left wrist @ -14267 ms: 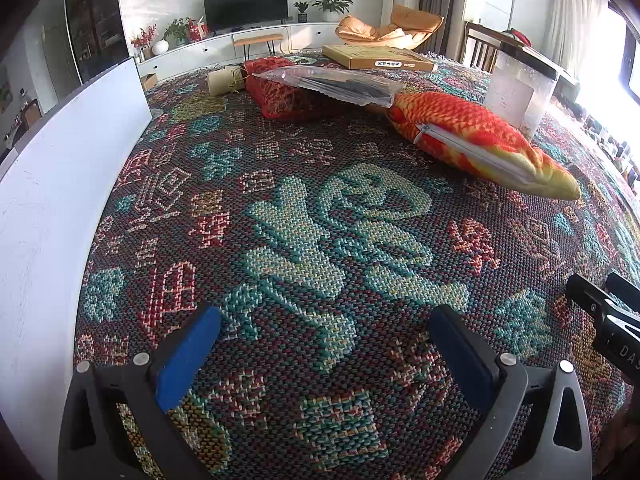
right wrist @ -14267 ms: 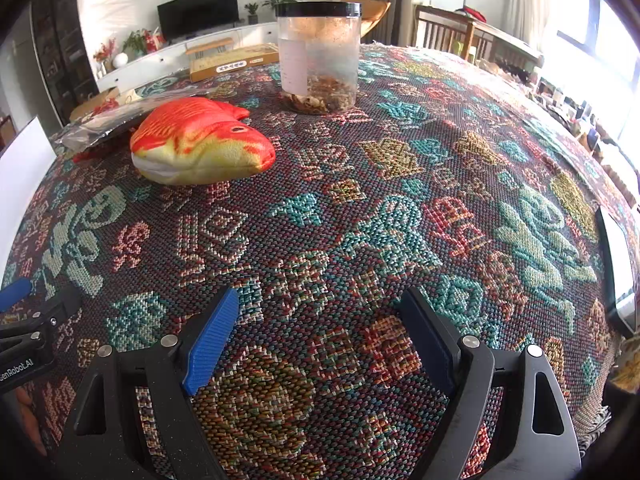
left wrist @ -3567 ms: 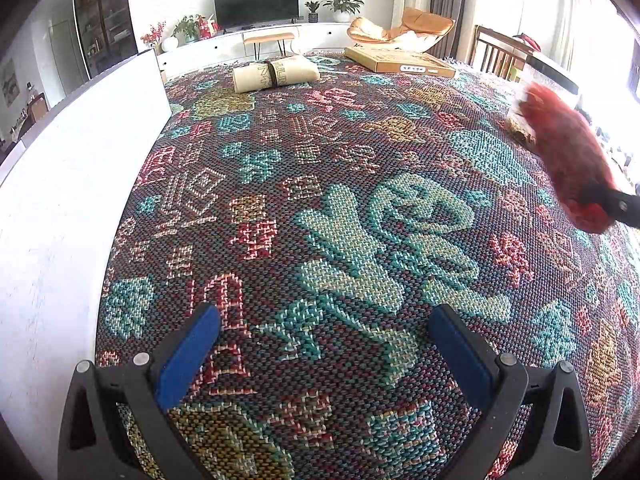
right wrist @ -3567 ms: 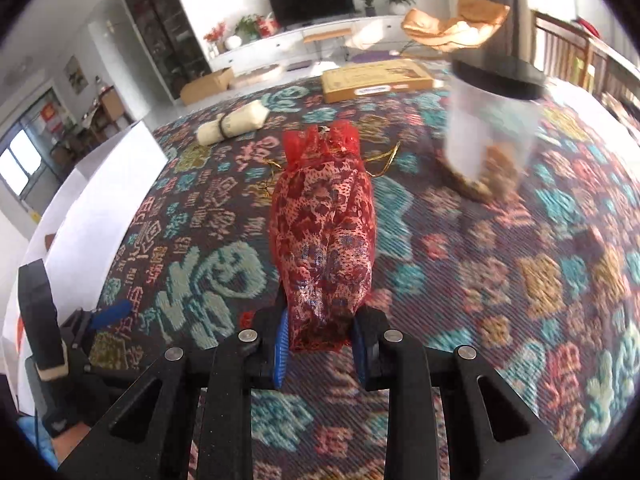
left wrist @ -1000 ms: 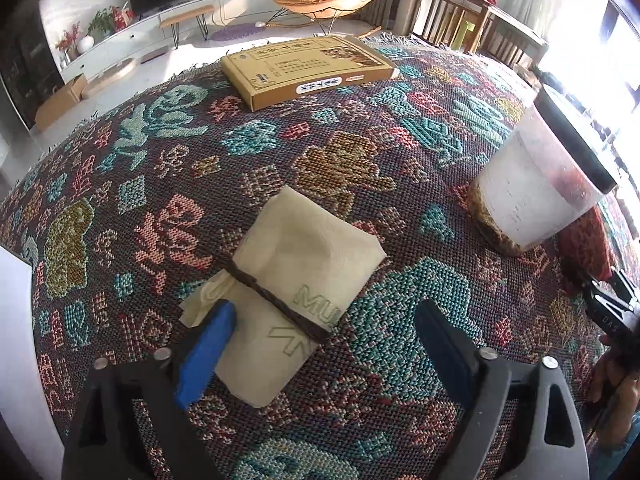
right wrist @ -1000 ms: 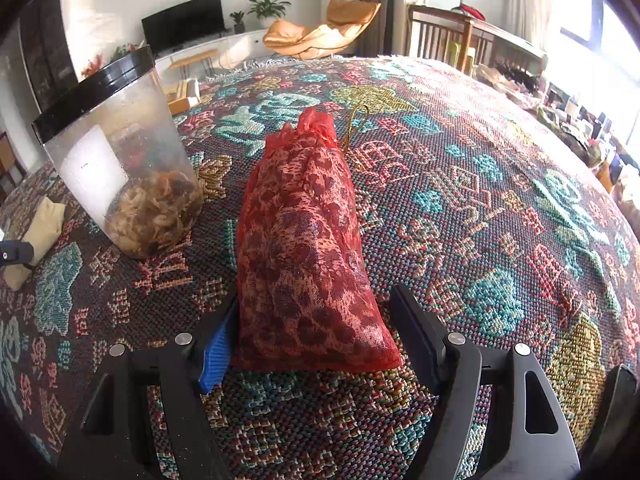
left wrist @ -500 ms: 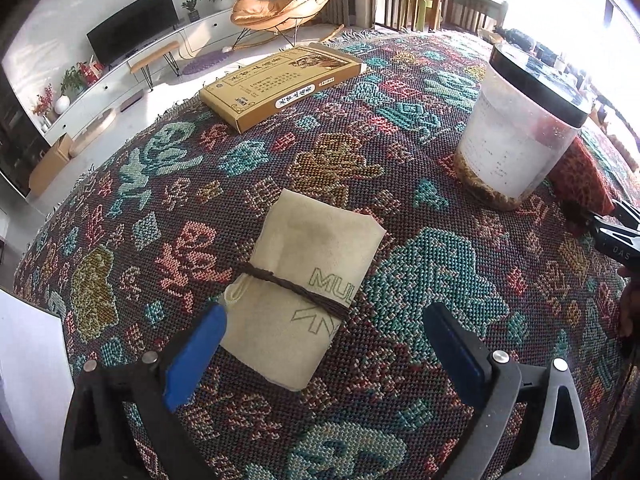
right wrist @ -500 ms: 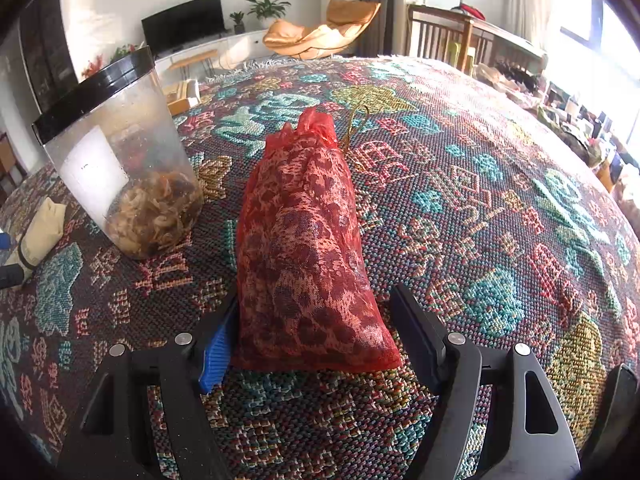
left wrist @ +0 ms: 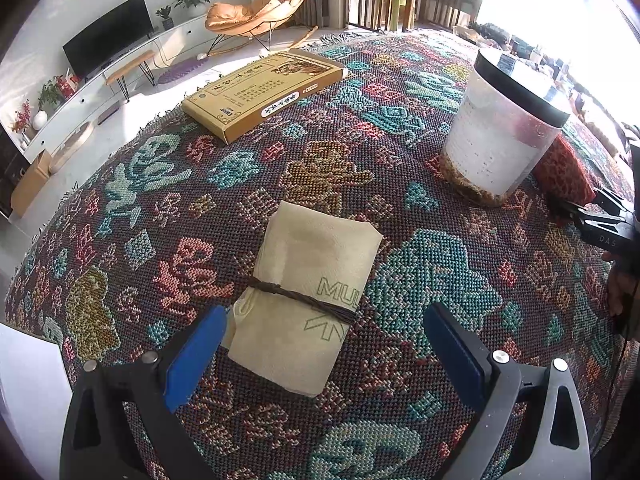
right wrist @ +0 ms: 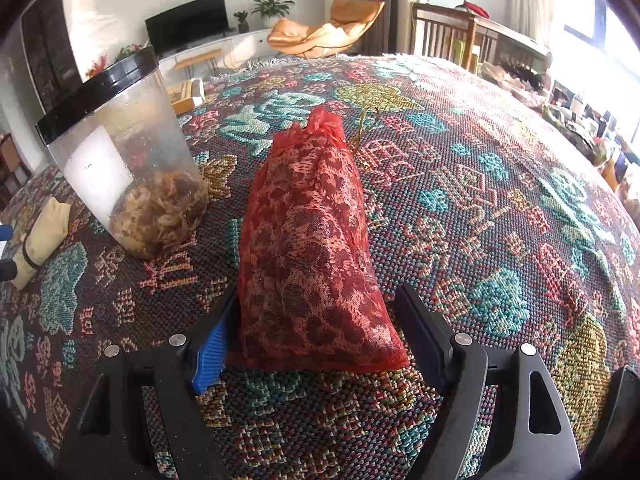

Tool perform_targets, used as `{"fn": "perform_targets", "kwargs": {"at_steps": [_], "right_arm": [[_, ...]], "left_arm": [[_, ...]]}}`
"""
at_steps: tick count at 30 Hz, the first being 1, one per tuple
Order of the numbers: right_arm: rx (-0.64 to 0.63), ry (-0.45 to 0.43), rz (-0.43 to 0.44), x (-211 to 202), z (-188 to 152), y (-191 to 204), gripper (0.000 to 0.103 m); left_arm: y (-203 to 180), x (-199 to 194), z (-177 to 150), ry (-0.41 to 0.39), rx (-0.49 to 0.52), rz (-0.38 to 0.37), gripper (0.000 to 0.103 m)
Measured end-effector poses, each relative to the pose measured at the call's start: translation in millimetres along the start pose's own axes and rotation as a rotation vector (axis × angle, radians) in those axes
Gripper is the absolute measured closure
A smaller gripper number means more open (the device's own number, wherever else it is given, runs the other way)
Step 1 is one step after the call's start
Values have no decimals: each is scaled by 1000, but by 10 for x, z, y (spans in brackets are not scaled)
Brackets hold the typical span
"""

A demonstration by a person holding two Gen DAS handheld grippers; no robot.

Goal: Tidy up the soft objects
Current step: 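Lift the cloth roll and red bag with both grippers toward the white box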

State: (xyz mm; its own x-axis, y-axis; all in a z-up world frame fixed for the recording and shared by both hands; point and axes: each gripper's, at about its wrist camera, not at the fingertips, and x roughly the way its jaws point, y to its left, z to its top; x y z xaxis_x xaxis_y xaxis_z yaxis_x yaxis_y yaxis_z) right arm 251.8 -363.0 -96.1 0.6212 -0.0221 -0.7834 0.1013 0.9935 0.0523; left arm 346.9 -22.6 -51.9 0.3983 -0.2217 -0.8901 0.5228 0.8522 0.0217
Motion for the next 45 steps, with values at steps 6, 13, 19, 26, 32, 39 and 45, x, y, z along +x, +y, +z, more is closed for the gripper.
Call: {"fn": "perform_targets", "kwargs": {"at_steps": [6,13,19,26,32,39,45], "right_arm": [[5,166,138,-37,326,-126,17],[56,238,58,150,451,-190,81],[224,114,34,111,662,-318,84],[171,-147,61,-626,1467,-63,84],[46,-149,230,-1069,1619,837,84],[-124,-52,488,-1614,987,2170,83],[-221,51,757,-2113,342,3310,83]], "left_arm": [[85,190,-6,18,20,46,4],[94,358,2,50,22,35,5],[66,327,50,4,-58,18,52],[274,9,101,-86,-272,-108,61],[414,-799,-155,-202,-325,-151,61],[857,-2064,-1134,-306,-415,-72,61],[1402,-2864,-2263,-292,-563,145,59]]}}
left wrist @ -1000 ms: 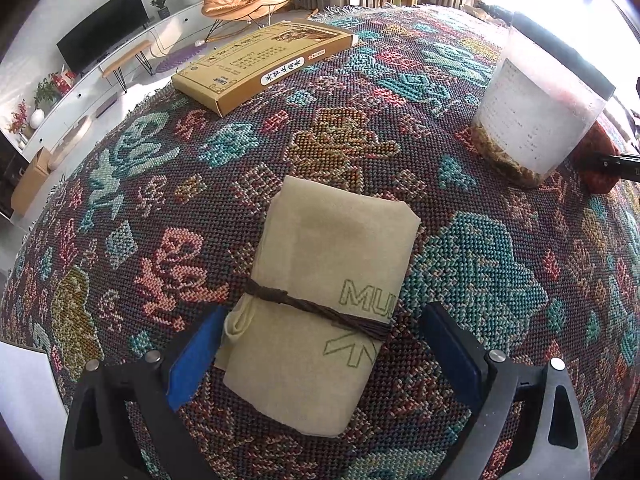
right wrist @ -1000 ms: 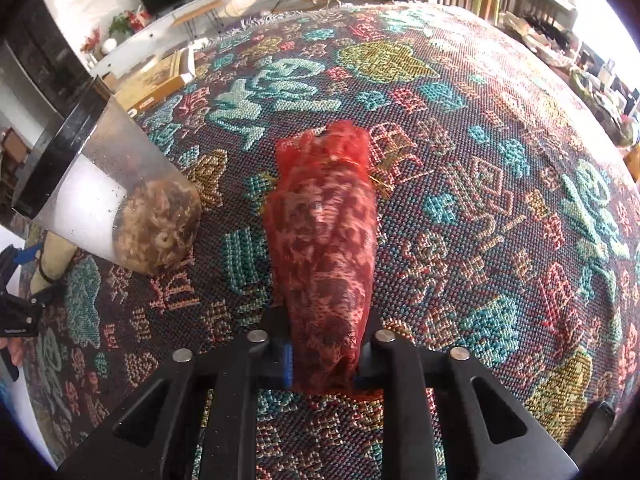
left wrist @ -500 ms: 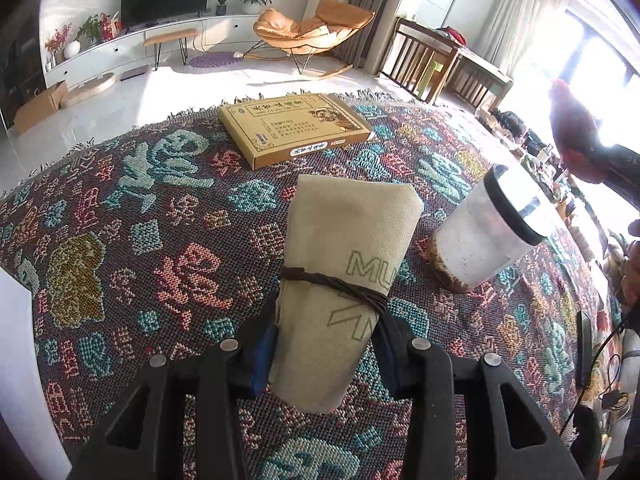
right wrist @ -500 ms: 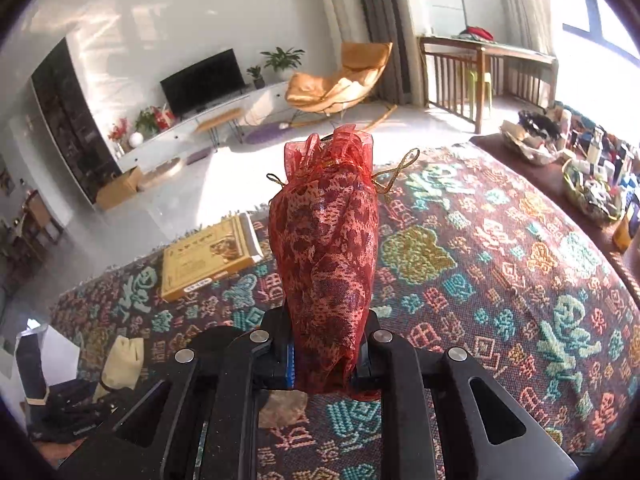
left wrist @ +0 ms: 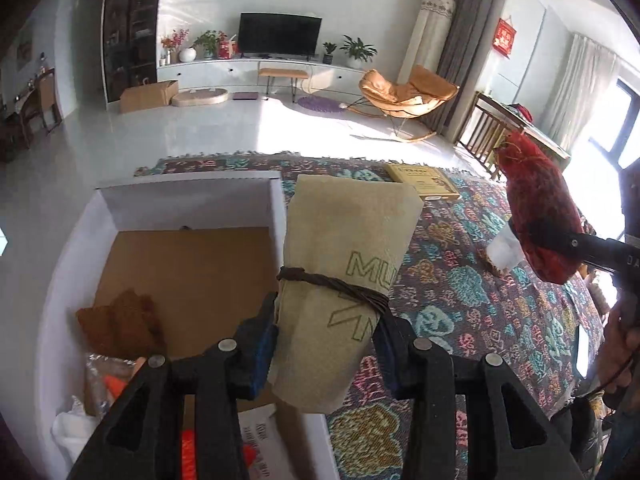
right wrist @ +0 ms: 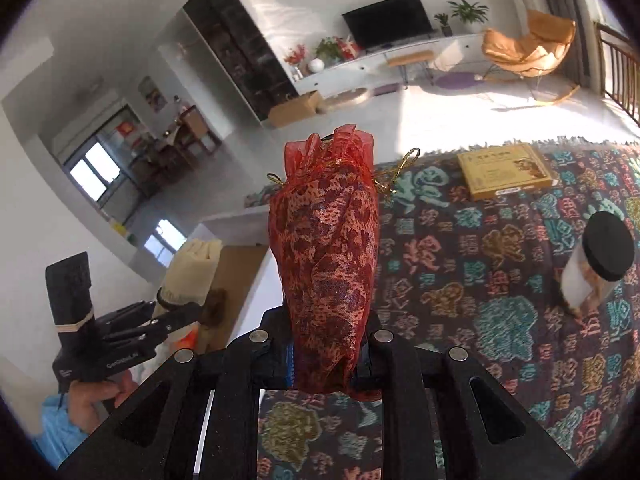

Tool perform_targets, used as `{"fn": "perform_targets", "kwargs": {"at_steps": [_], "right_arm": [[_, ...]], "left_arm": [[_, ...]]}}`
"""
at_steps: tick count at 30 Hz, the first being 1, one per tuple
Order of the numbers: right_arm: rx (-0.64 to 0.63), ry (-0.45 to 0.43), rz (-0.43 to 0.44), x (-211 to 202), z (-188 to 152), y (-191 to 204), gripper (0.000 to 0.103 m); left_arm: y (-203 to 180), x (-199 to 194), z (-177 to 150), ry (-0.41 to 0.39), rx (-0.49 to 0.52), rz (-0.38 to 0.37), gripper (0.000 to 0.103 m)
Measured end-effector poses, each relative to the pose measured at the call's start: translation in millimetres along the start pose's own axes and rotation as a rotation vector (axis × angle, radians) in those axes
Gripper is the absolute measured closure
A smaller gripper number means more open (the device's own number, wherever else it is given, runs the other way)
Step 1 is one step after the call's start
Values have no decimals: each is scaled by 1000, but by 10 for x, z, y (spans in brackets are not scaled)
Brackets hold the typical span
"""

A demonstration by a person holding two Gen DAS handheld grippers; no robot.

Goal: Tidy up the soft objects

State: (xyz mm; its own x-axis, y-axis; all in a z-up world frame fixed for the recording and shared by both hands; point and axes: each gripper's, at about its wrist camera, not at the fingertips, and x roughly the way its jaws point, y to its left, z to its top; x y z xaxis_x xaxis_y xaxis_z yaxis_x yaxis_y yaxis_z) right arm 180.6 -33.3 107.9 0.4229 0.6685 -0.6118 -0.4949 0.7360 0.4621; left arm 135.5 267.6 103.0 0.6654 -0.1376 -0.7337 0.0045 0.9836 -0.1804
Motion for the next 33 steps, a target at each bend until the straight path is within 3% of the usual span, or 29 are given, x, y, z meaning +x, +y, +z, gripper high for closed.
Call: {"fn": "perform_targets", "kwargs": {"at_steps": [3,6,8,9,10,13,17,19,20,23,26,29,33], "right_arm": [[-33,80,102,333,-238,570,82],[-70,153,149,688,-492,947,76],[-78,176,166,948,-622,1071,57],[-73,197,179,1079,-677,1090,34],[-70,219,170,1200,-714,1085,30],[-62,242,150,1290,-813,1003,30],[-118,204,102,1109,-751,1047,30],[-187,186,45,979,-735,1125,30],[-221,184,13,926,-741,1163,30],[-309,199,-84,874,-800,1252,30],[-364,227,-165,886,-893,1299,30],[-392,252,-205,950,-984,1309,30],[-428,266,-241,975,-1085,1377,31]], "left_arm": [[472,-239,-254,6,-61,110,55],[745,-350,-535,8,-90,216,33],[856,-384,-686,-8,-114,260,16],[909,-400,-746,-15,-128,273,15],[946,-392,-801,-16,-144,280,15],[1005,-395,-948,-15,-164,306,15],[873,-482,-1084,-57,-137,440,15],[788,-549,-1147,-76,-155,489,9],[751,-580,-1183,-87,-171,496,3],[713,-676,-1290,-119,-252,469,2],[648,-698,-1347,-89,-293,488,2],[600,-687,-1387,-45,-286,572,2],[636,-673,-1432,-16,-288,597,2]]}}
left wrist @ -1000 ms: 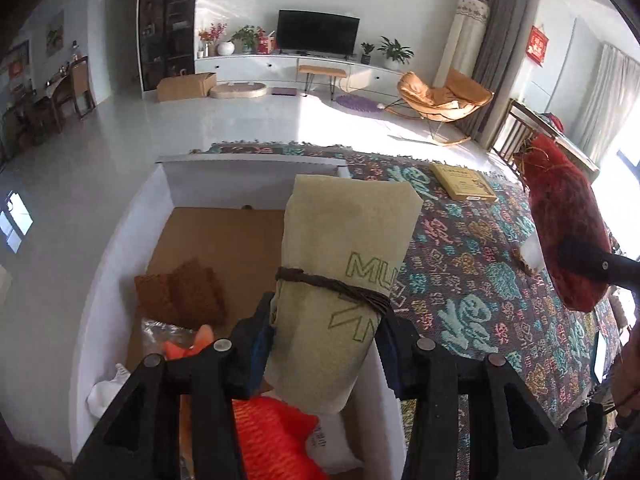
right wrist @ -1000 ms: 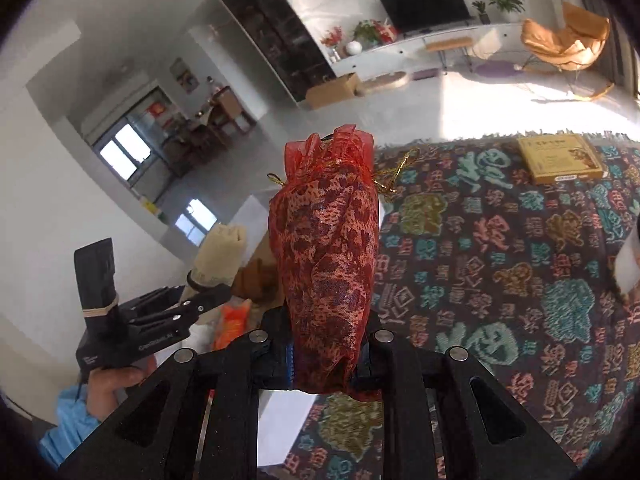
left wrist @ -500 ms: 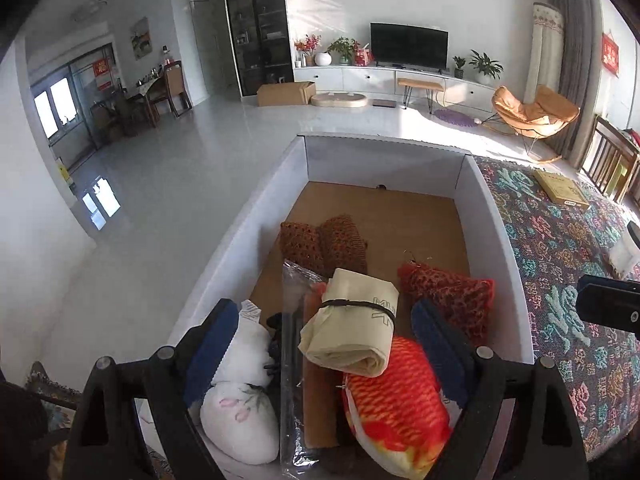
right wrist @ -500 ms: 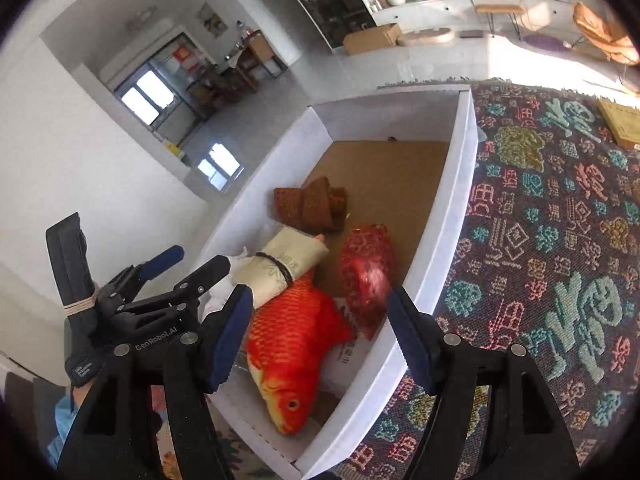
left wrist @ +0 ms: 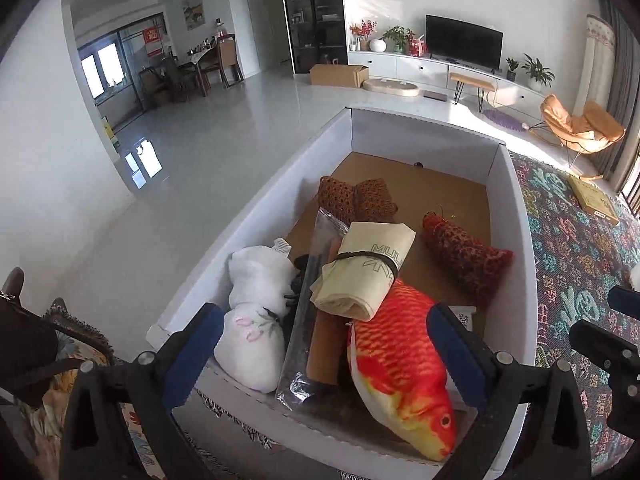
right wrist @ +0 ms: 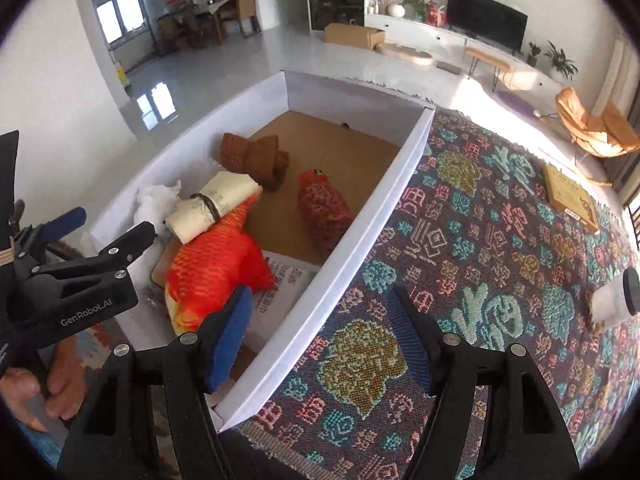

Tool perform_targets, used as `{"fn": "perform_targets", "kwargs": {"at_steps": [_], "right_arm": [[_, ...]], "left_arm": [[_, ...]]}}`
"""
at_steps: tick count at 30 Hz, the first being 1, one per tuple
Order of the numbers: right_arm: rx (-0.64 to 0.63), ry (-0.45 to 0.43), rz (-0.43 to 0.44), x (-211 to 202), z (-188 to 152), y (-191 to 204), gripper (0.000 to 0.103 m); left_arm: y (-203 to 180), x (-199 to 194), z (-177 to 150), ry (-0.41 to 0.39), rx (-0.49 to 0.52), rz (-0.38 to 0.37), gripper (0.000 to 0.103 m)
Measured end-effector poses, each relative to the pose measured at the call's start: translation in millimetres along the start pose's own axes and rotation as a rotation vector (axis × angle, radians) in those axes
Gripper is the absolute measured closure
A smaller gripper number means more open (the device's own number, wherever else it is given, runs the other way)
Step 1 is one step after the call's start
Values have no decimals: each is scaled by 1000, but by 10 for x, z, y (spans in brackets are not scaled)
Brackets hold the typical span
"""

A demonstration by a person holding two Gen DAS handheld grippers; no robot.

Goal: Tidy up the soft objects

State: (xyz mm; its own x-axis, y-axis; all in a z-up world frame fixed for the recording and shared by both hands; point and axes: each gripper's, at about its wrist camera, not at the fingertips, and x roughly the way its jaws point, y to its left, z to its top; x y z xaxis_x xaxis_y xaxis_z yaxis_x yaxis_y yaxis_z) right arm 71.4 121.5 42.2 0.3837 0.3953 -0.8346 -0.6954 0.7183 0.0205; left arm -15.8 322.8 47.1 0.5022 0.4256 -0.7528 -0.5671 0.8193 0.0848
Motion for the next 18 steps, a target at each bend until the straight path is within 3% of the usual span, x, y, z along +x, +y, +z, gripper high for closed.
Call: {"fn": "perform_targets", "kwargs": {"at_steps": [12,18], "right_arm": [[-53,6,-28,-22,-52,196,31],[-61,-4,-37,-13,-90,201,31]], "left_arm": [[46,-134,-10,-54,20,45,2],[72,-144,-23,-49,-13,-14,2]]}}
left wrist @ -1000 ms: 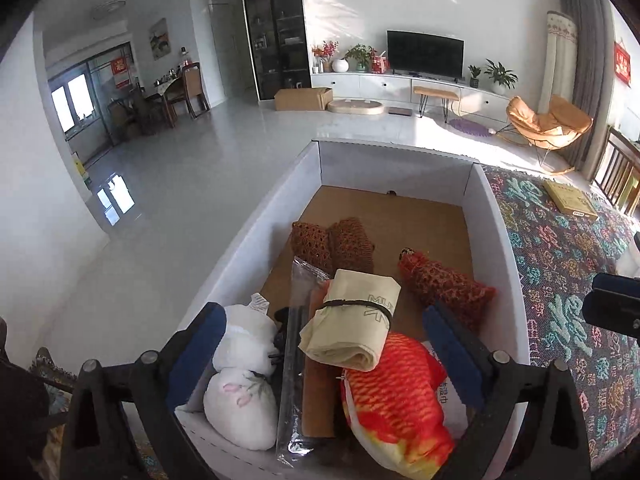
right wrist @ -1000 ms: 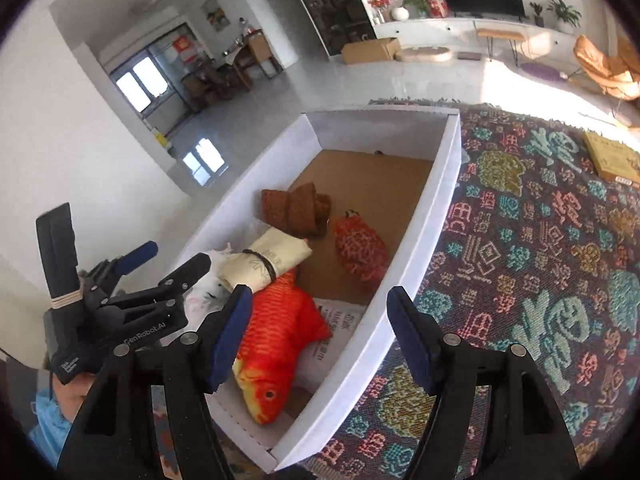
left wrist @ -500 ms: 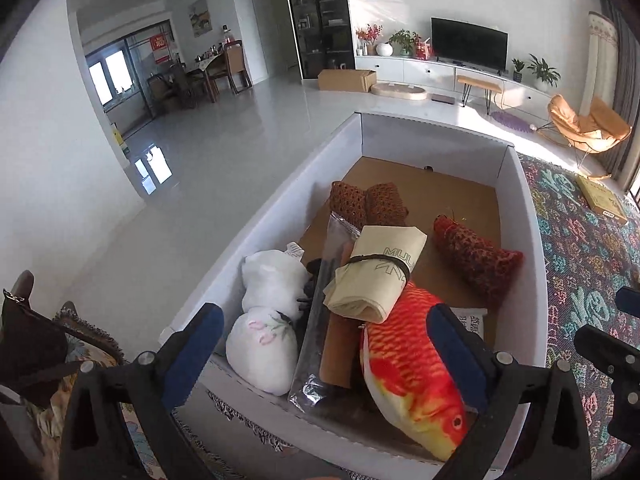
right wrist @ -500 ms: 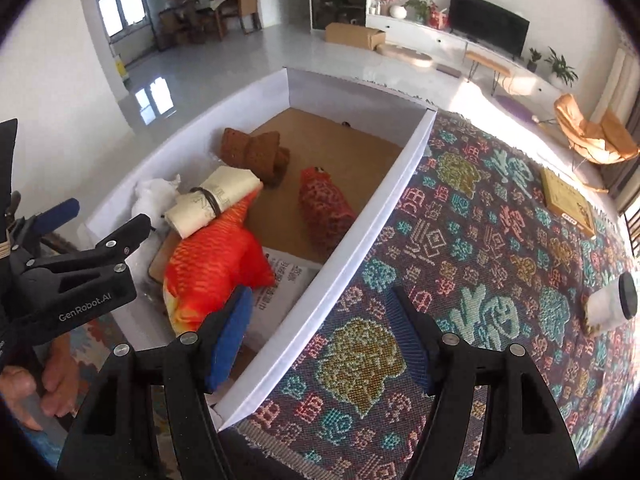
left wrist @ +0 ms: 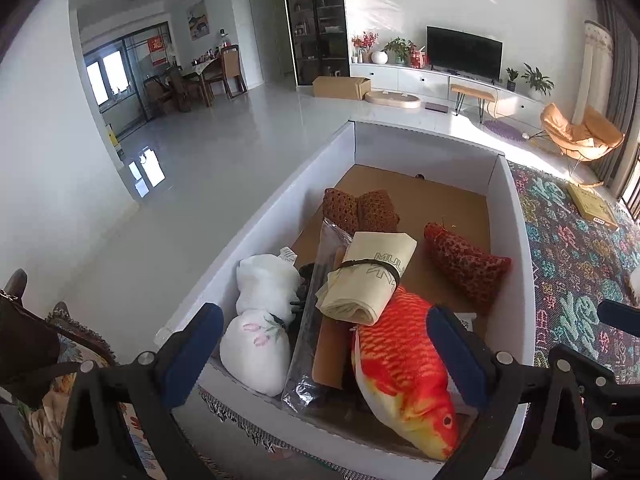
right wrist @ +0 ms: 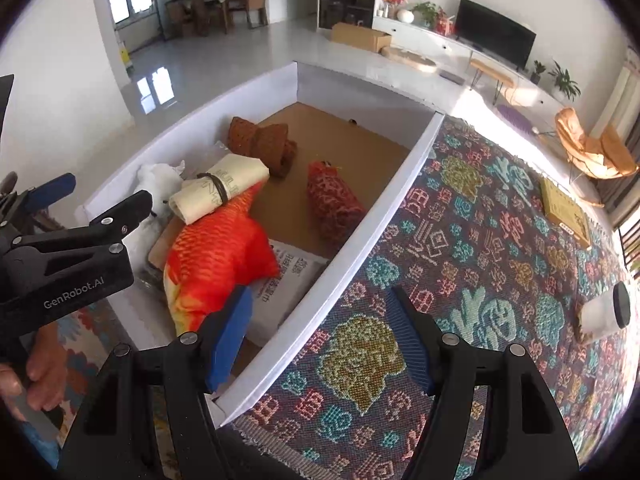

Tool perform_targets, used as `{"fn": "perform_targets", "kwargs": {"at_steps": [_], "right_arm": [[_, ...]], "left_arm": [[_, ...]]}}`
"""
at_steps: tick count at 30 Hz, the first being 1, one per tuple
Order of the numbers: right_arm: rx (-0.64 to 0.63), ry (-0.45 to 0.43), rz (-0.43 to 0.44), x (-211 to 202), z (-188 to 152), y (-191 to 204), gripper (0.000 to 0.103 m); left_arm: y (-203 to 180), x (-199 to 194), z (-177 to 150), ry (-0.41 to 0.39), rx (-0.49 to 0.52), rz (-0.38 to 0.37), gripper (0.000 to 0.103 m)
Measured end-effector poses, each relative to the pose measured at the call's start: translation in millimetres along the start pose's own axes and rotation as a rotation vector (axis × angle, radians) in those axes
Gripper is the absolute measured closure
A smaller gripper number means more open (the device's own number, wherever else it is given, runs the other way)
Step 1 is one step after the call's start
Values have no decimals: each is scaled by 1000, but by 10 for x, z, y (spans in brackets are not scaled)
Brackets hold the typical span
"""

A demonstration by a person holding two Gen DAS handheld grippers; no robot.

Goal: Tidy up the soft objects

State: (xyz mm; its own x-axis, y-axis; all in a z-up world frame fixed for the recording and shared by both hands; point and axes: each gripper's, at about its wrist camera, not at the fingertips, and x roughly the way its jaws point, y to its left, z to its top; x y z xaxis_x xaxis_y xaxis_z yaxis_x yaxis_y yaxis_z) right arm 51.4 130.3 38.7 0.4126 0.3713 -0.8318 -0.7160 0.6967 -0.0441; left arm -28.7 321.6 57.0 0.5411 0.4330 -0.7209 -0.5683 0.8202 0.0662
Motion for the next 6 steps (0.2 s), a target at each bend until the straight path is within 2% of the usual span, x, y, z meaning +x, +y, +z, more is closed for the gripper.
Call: {"fn": "perform_targets", "kwargs": {"at_steps": [4,6], "right_arm": [[12,-15,4,-25,-53,-39,31],[25,-23,-1,-46,-92,-91,31]], "left_arm": [[-33,-62,-42,-53,-1,42,0],[-88,-58,-57,-45,24,40,0]]}}
